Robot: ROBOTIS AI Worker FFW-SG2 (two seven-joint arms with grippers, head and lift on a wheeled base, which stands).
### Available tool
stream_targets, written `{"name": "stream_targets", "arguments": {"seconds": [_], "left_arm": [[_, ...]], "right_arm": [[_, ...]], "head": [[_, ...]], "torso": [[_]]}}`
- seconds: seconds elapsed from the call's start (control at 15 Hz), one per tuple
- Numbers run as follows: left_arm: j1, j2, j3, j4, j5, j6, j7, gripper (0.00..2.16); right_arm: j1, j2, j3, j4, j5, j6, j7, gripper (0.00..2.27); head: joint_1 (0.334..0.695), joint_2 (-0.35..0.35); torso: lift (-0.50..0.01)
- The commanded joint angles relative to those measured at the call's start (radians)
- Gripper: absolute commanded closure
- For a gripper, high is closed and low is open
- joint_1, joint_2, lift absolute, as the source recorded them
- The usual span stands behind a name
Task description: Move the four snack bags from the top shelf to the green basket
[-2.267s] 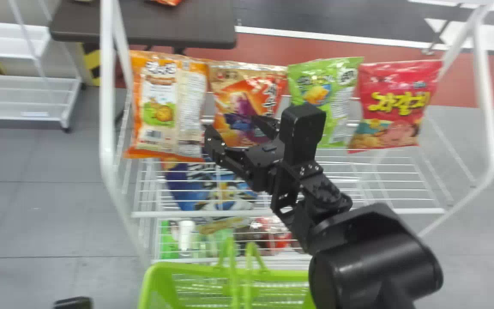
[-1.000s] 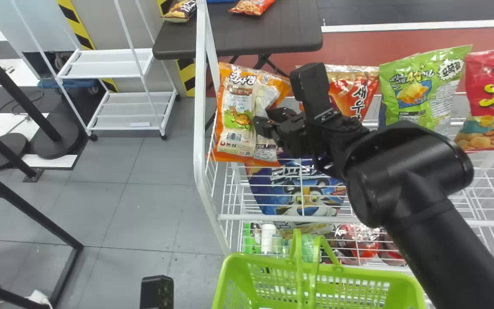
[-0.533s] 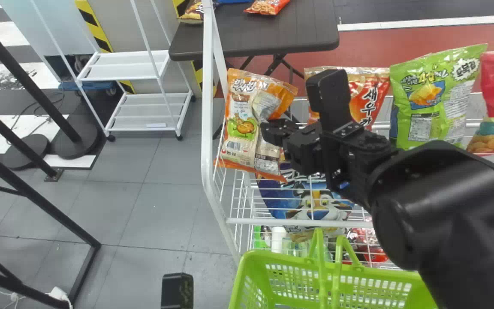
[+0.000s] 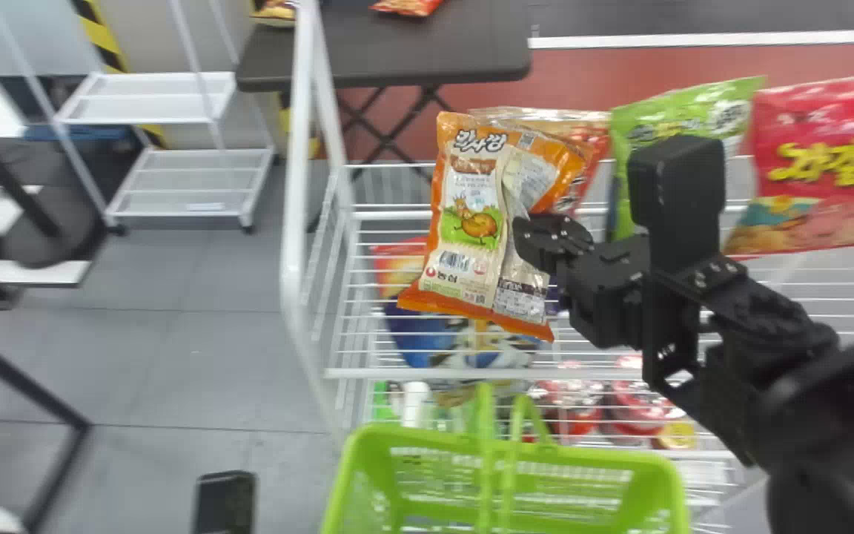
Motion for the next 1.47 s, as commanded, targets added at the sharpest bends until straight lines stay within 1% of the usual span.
{"name": "stream_targets", "arguments": {"seconds": [0.0, 0.07, 0.13, 0.2, 0.27, 0.33, 0.4, 0.47, 0.53, 0.6, 0.67, 0.73, 0.8, 0.87, 1.0, 1.07, 1.13, 1.2, 1.4], "left_arm": [[-0.002, -0.011, 0.005, 0.002, -0.012, 0.000, 0.005, 1.36], [-0.004, -0.019, 0.003, 0.002, -0.020, 0.000, 0.008, 1.36], [-0.005, -0.027, -0.005, 0.001, -0.029, -0.003, 0.014, 1.36], [-0.007, -0.031, -0.014, -0.001, -0.048, -0.019, 0.020, 1.36], [-0.007, -0.044, -0.022, 0.001, -0.066, -0.043, 0.022, 1.36], [-0.007, -0.056, -0.023, 0.001, -0.078, -0.062, 0.022, 1.36], [-0.005, -0.059, -0.023, 0.001, -0.081, -0.086, 0.027, 1.36], [0.001, -0.061, -0.028, -0.001, -0.081, -0.114, 0.036, 1.36], [0.007, -0.064, -0.034, -0.005, -0.087, -0.132, 0.043, 1.36], [0.015, -0.070, -0.048, -0.011, -0.103, -0.154, 0.048, 1.36], [0.015, -0.076, -0.063, -0.014, -0.118, -0.163, 0.054, 1.36], [0.015, -0.079, -0.080, -0.019, -0.132, -0.163, 0.060, 1.37], [0.015, -0.079, -0.089, -0.019, -0.138, -0.175, 0.068, 1.36], [0.015, -0.080, -0.103, -0.019, -0.153, -0.194, 0.071, 1.37], [0.015, -0.079, -0.135, -0.022, -0.172, -0.230, 0.089, 1.36], [0.015, -0.079, -0.137, -0.028, -0.173, -0.243, 0.089, 1.36], [0.016, -0.079, -0.135, -0.039, -0.173, -0.243, 0.089, 1.36], [0.021, -0.079, -0.129, -0.051, -0.173, -0.243, 0.088, 1.36], [0.038, -0.076, -0.118, -0.093, -0.166, -0.243, 0.086, 1.36]], "right_arm": [[0.154, -0.059, -0.136, -0.152, -0.040, -0.017, 0.014, 2.11], [0.218, -0.069, -0.211, -0.201, -0.075, -0.023, 0.036, 2.11], [0.275, -0.069, -0.285, -0.250, -0.107, -0.014, 0.054, 2.11], [0.329, -0.068, -0.349, -0.295, -0.121, 0.011, 0.077, 2.11], [0.367, -0.065, -0.403, -0.328, -0.130, 0.029, 0.094, 2.11], [0.396, -0.059, -0.457, -0.345, -0.145, 0.075, 0.131, 2.11], [0.402, -0.042, -0.507, -0.356, -0.173, 0.131, 0.172, 2.11], [0.412, -0.007, -0.576, -0.370, -0.214, 0.201, 0.238, 2.11], [0.425, 0.062, -0.636, -0.384, -0.231, 0.260, 0.330, 2.11], [0.436, 0.163, -0.710, -0.400, -0.228, 0.260, 0.451, 2.11], [0.435, 0.163, -0.771, -0.402, -0.227, 0.269, 0.560, 2.11], [0.433, 0.163, -0.826, -0.402, -0.245, 0.324, 0.635, 2.11], [0.430, 0.163, -0.862, -0.400, -0.277, 0.395, 0.660, 2.11], [0.430, 0.163, -0.872, -0.397, -0.283, 0.428, 0.680, 2.11], [0.441, 0.163, -0.857, -0.353, -0.264, 0.431, 0.688, 2.11], [0.444, 0.163, -0.817, -0.327, -0.230, 0.434, 0.685, 2.11], [0.444, 0.163, -0.748, -0.305, -0.156, 0.431, 0.677, 2.11], [0.444, 0.163, -0.698, -0.290, -0.110, 0.431, 0.671, 2.11], [0.444, 0.163, -0.553, -0.255, -0.021, 0.413, 0.634, 2.11]], "head": [[0.695, -0.069], [0.695, -0.105], [0.695, -0.184], [0.695, -0.218], [0.695, -0.253], [0.695, -0.295], [0.695, -0.350], [0.695, -0.350], [0.695, -0.350], [0.695, -0.350], [0.695, -0.350], [0.695, -0.350], [0.695, -0.350], [0.695, -0.350], [0.695, -0.350], [0.695, -0.350], [0.695, -0.350], [0.695, -0.350], [0.695, -0.350]], "torso": [[0.000], [0.000], [0.000], [0.000], [0.000], [0.000], [0.000], [0.000], [0.000], [0.000], [0.000], [0.000], [0.000], [0.000], [0.000], [0.000], [0.000], [0.000], [0.000]]}}
